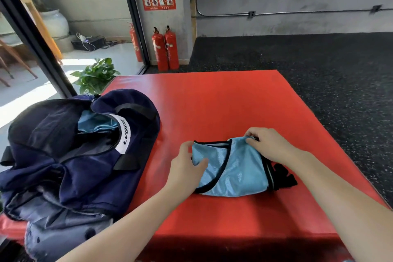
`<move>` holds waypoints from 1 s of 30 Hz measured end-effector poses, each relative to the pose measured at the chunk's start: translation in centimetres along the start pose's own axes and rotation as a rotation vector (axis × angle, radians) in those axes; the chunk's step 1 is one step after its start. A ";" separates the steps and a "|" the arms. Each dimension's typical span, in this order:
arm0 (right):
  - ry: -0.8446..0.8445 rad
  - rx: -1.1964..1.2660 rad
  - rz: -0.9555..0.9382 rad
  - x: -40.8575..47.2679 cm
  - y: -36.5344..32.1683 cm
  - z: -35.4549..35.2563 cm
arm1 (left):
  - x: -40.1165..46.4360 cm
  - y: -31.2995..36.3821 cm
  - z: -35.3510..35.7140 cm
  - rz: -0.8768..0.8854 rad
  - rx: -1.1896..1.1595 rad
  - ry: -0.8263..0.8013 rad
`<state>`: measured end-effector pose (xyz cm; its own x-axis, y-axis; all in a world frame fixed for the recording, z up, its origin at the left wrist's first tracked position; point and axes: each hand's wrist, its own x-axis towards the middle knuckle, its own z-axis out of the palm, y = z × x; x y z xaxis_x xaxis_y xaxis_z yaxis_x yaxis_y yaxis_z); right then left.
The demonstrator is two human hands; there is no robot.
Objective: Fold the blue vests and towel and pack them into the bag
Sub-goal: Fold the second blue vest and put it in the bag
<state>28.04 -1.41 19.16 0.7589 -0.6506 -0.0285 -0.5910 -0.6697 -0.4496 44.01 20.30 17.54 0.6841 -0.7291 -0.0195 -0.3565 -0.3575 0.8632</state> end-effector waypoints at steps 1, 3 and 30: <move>0.000 -0.023 0.002 0.1 -0.2 0.1 | -0.4 -0.4 0.1 0.020 0.019 -0.007; -0.023 -0.060 0.019 0.3 -0.4 0.3 | -1.0 -1.1 0.3 0.072 0.070 -0.003; 0.008 0.033 -0.048 -7.5 -6.9 4.3 | 3.6 -1.1 -0.3 0.499 0.587 -0.230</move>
<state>27.62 9.65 18.61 0.7838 -0.6210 0.0004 -0.5447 -0.6878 -0.4798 47.09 18.23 16.73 0.2305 -0.9629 0.1400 -0.9059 -0.1599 0.3922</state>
